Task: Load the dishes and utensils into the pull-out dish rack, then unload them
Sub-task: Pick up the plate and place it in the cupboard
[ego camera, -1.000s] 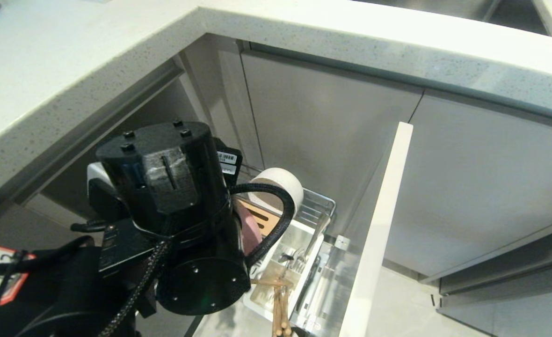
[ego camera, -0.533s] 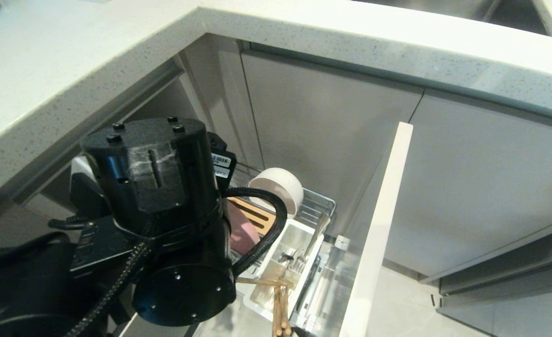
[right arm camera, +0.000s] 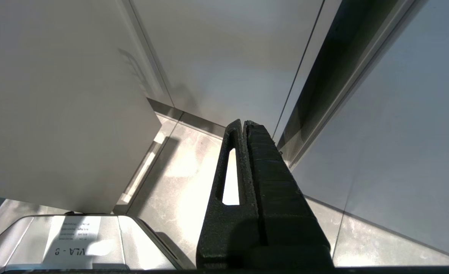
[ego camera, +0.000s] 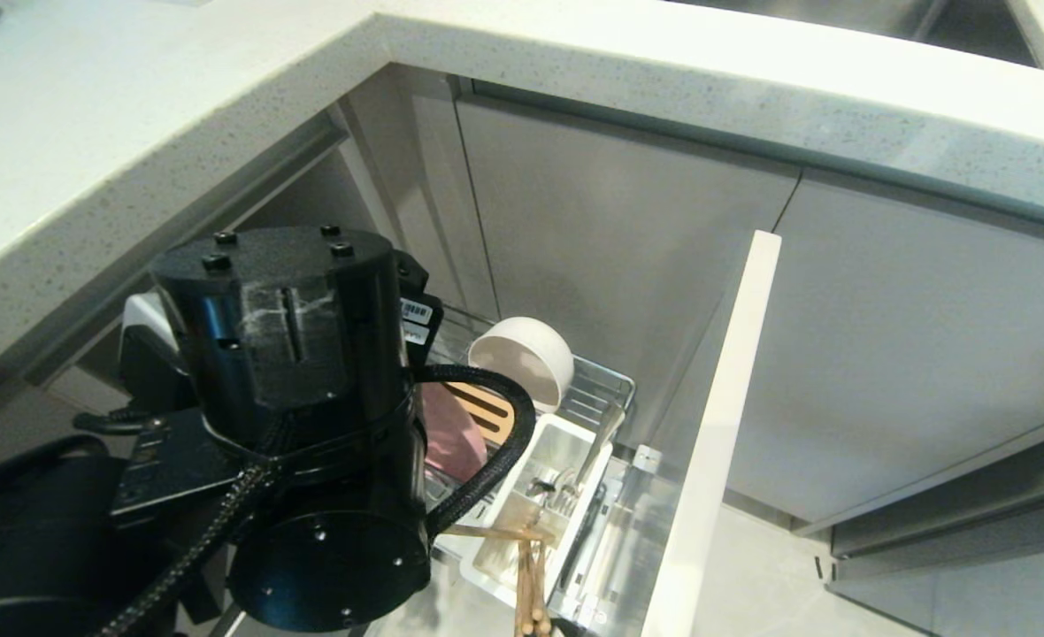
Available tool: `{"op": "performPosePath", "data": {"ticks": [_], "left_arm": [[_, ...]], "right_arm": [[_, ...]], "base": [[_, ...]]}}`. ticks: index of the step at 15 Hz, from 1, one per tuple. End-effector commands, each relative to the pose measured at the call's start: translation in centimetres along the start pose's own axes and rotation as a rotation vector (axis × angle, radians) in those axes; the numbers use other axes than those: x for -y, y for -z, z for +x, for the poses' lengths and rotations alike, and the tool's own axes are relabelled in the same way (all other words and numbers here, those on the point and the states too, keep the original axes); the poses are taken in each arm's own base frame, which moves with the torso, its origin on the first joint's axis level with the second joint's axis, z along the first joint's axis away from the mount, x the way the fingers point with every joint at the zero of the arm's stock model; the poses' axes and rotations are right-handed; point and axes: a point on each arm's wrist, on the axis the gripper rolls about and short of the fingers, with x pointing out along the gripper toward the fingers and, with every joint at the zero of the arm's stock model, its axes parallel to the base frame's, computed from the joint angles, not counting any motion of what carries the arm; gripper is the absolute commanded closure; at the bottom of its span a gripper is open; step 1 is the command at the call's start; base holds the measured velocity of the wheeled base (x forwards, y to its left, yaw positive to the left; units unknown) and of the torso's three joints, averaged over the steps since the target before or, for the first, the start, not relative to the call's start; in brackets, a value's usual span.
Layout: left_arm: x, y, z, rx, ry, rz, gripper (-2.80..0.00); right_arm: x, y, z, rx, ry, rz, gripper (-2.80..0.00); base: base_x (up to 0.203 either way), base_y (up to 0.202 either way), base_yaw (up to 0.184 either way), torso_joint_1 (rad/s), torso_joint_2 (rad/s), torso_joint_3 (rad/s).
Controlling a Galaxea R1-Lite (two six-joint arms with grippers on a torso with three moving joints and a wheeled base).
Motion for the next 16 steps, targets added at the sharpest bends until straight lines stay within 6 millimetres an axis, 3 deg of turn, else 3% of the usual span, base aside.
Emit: {"op": "performPosePath", "data": {"ticks": [1,8,9,16], "left_arm": [[0.0,0.1,0.0,0.005,-0.004,-0.001,-2.8],[-1.0,-0.4,-0.7,-0.018,-0.031,0.098,-2.8],[-1.0,-0.5,-0.8,-0.018,-0.033,0.103,0.0],[-0.2,-3.2,-1.1,-0.036,-0.076,0.302,0.0]], "right_arm": [[0.0,0.0,0.0,-0.002,0.0,0.0,0.0],[0.0,0.0,0.0,-0.002,0.0,0.0,0.0],[0.0,0.0,0.0,-0.002,0.0,0.0,0.0],[0.0,0.0,0.0,-0.002,0.0,0.0,0.0]], "base": [[0.0,0.0,0.0,0.0,0.0,0.0],[0.0,0.0,0.0,0.0,0.0,0.0],[0.0,0.0,0.0,0.0,0.0,0.0],[0.0,0.0,0.0,0.0,0.0,0.0]]}}
